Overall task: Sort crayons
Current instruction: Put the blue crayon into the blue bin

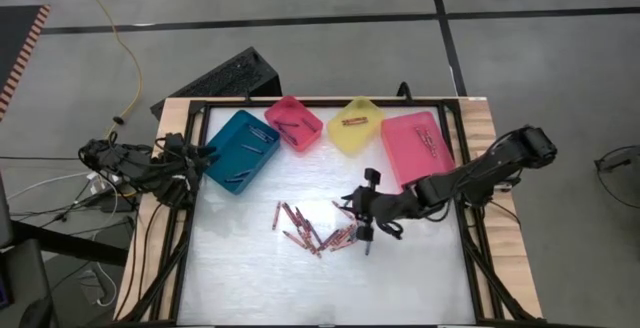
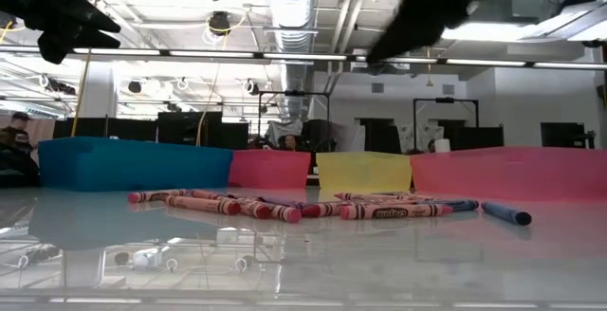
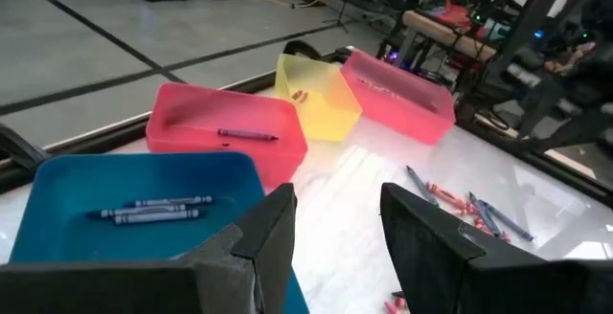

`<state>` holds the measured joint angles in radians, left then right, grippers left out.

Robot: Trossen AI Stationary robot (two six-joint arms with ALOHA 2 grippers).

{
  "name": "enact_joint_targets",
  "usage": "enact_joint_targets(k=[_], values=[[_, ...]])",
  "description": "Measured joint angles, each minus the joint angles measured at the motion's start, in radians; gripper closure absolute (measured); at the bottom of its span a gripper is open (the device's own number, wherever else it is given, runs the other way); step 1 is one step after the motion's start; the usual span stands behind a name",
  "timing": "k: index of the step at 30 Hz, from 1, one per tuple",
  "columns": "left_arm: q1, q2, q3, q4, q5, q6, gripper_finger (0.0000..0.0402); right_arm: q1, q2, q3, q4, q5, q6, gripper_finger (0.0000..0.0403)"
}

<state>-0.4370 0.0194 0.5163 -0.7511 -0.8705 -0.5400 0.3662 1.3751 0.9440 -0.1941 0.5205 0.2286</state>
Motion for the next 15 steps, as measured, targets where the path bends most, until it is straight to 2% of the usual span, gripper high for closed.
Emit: enact_joint_targets(k=[5,10,15], values=[[0.0,0.0,0.0,-0.001,0.001,0.004,0.0256,-0.012,0.091,-0.001,-0.117,-0.002,0.076,0.0296],[0.0,0.0,0.0,-0.003,0.001,0.003,0.0256,-0.043,0.17,-0.001,-0.132,-0.018,0.076,0.0296],[0.0,0.0,0.0,-0.003,-0.001,0.003,0.0256,-0.115,0.185,0.0,-0.148,-0.153,0.042,0.0296]])
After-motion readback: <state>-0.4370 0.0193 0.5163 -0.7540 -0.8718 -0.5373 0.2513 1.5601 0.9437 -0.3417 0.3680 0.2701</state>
